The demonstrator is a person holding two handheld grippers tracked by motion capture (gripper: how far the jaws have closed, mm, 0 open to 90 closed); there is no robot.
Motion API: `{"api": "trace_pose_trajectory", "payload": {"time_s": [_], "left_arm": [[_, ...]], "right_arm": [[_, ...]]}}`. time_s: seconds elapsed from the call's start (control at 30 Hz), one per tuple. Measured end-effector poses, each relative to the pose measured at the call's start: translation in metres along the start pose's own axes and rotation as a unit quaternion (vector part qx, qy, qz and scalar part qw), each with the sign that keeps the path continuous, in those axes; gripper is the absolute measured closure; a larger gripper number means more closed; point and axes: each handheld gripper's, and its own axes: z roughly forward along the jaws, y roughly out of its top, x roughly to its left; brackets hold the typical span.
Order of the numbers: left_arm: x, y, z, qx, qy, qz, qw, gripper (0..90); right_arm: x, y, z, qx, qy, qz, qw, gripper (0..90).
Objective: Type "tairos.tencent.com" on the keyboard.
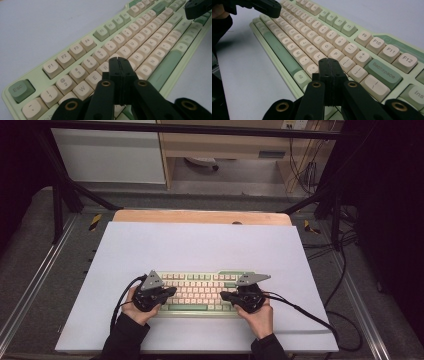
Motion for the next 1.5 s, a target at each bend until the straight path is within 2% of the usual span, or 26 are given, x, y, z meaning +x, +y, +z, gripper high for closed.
{"api": "trace_pose_trajectory", "payload": {"time_s": [0.5,0.8,1.3,1.5], "left_arm": [[-0.003,0.012,0.024,0.013,0.005,0.001,0.9999,89.8],[-0.002,0.011,0.035,0.022,0.007,0.000,0.9997,89.8],[-0.004,0.009,0.040,0.023,0.005,0.005,0.9997,89.9],[-0.005,0.010,0.035,0.016,0.001,0.005,0.9999,89.8]], "right_arm": [[0.000,0.000,0.000,0.001,0.000,0.000,1.0000,90.0],[0.000,0.000,0.000,0.000,0.001,0.000,1.0000,90.0],[0.000,0.000,0.000,0.001,0.001,0.001,1.0000,90.0],[0.000,0.000,0.000,-0.001,0.001,-0.001,1.0000,90.0]]}}
